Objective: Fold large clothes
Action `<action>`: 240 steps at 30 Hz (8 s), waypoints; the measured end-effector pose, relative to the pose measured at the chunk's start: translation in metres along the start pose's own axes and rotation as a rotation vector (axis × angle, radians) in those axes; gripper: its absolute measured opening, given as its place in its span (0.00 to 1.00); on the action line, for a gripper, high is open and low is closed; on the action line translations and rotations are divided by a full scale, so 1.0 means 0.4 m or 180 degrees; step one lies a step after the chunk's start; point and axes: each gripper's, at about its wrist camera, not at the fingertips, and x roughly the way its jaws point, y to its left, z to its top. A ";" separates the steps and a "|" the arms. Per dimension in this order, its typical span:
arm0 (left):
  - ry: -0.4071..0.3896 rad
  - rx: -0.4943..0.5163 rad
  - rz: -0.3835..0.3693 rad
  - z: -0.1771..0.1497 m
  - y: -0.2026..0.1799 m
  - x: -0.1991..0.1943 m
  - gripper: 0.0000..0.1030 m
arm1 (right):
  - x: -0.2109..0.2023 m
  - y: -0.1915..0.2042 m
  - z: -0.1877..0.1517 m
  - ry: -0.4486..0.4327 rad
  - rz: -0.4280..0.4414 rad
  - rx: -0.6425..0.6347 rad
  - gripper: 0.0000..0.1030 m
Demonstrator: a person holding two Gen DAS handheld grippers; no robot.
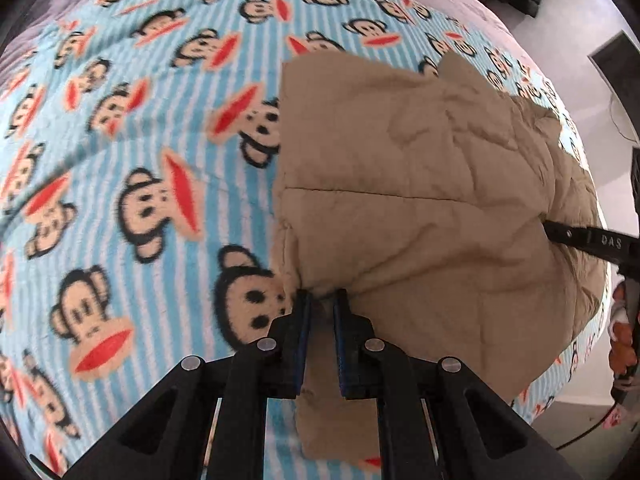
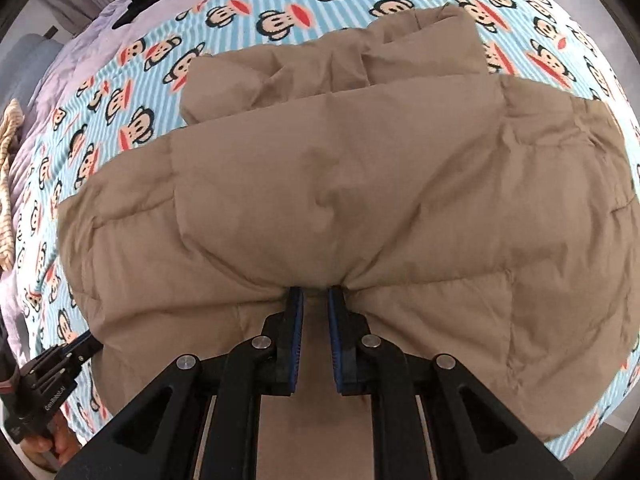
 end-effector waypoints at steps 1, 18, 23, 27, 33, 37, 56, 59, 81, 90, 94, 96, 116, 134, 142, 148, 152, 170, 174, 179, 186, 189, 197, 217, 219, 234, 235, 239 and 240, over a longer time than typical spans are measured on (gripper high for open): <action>-0.0007 -0.0030 0.0031 0.002 -0.002 -0.012 0.13 | -0.011 0.001 -0.005 0.0002 -0.0002 0.0007 0.15; -0.0187 -0.0076 0.0350 -0.015 -0.068 -0.125 0.99 | -0.109 -0.009 -0.136 0.0116 0.0168 0.0195 0.60; -0.0154 -0.0012 0.0387 -0.003 -0.089 -0.119 0.99 | -0.111 -0.014 -0.146 0.0107 0.0228 0.0266 0.69; -0.0112 0.0013 0.0391 0.001 -0.097 -0.111 0.99 | -0.115 -0.013 -0.153 0.0046 0.0285 0.0294 0.78; -0.0057 0.0047 0.0445 0.009 -0.102 -0.094 0.99 | -0.114 0.000 -0.158 -0.0028 0.0289 0.0226 1.00; -0.0006 0.0081 0.0473 0.012 -0.103 -0.080 0.99 | -0.102 0.001 -0.160 -0.0024 0.0358 0.0240 1.00; 0.0298 0.0038 -0.0223 0.060 0.015 0.012 0.99 | -0.037 -0.045 -0.184 0.0346 0.0532 0.0579 1.00; 0.0452 -0.0041 -0.0576 0.069 0.048 0.049 0.99 | -0.029 -0.050 -0.187 0.0365 0.0517 0.0580 1.00; 0.0882 0.0358 -0.1646 0.117 -0.078 0.187 0.50 | -0.002 -0.033 -0.181 0.0433 0.0399 0.0460 1.00; 0.0523 0.0426 -0.1903 0.114 -0.144 0.018 0.22 | -0.018 -0.059 -0.178 0.0414 0.0550 0.0631 1.00; 0.0429 0.0416 -0.1985 0.122 -0.168 -0.024 0.22 | -0.077 -0.082 -0.170 0.0131 0.0580 0.0668 0.99; 0.0410 0.0380 -0.2012 0.122 -0.185 -0.047 0.22 | -0.113 -0.103 -0.157 -0.0123 0.0553 0.0670 0.76; 0.0411 0.0697 -0.1018 0.151 -0.755 -0.139 0.22 | 0.124 -0.284 -0.001 0.0143 0.1489 0.0614 0.00; 0.0916 0.0923 -0.1717 0.175 -1.183 0.216 0.70 | -0.130 -0.800 -0.163 -0.0166 0.1532 0.1434 0.03; 0.0825 0.0968 -0.1435 0.156 -1.250 0.246 0.70 | -0.290 -0.879 -0.256 -0.0467 0.1660 0.1356 0.72; 0.0651 0.1154 -0.1298 0.178 -1.252 0.204 0.70 | -0.344 -0.797 -0.268 -0.0357 0.2251 0.1031 0.72; -0.0075 0.1311 -0.1049 0.212 -1.192 0.056 0.70 | -0.282 -0.738 -0.247 -0.0205 0.1802 0.0970 0.14; -0.0498 0.1054 0.0214 0.297 -1.101 0.242 0.71 | -0.228 -0.921 -0.344 -0.0011 0.0811 0.0915 0.12; -0.0449 0.1000 0.0273 0.313 -1.123 0.267 0.71 | -0.314 -0.994 -0.337 -0.0192 0.0761 0.1110 0.17; -0.0460 0.0976 0.0257 0.313 -1.114 0.274 0.71 | -0.455 -1.035 -0.279 -0.0716 0.0941 0.1076 0.48; -0.0501 0.0991 0.0413 0.312 -1.131 0.293 0.72 | -0.342 -0.923 -0.068 -0.0780 0.0940 0.0831 0.22; -0.0522 0.0951 0.0433 0.313 -1.127 0.301 0.72 | -0.228 -0.916 -0.010 -0.0625 0.0748 0.0877 0.19; -0.0497 0.0929 0.0501 0.315 -1.131 0.290 0.73 | -0.119 -0.941 -0.001 -0.0328 0.0681 0.0906 0.14; -0.0112 0.0772 0.0443 -0.027 -0.960 0.124 0.83 | -0.218 -0.913 -0.297 0.0037 0.0522 0.0657 0.18; -0.0087 0.0775 0.0436 -0.025 -0.959 0.118 0.83 | -0.199 -0.906 -0.305 0.0086 0.0459 0.0659 0.18; -0.0078 0.0904 0.0340 -0.061 -0.906 0.050 0.83 | -0.227 -0.853 -0.327 -0.0102 0.0071 0.0806 0.19; -0.0093 0.0897 0.0332 -0.062 -0.900 0.042 0.83 | -0.239 -0.846 -0.331 -0.0131 0.0056 0.0830 0.20; -0.0131 0.0860 0.0315 -0.065 -0.876 0.013 0.83 | -0.273 -0.827 -0.343 -0.0201 0.0001 0.0931 0.26; -0.0134 0.0860 0.0319 -0.066 -0.873 0.011 0.83 | -0.283 -0.825 -0.342 -0.0229 0.0007 0.0948 0.26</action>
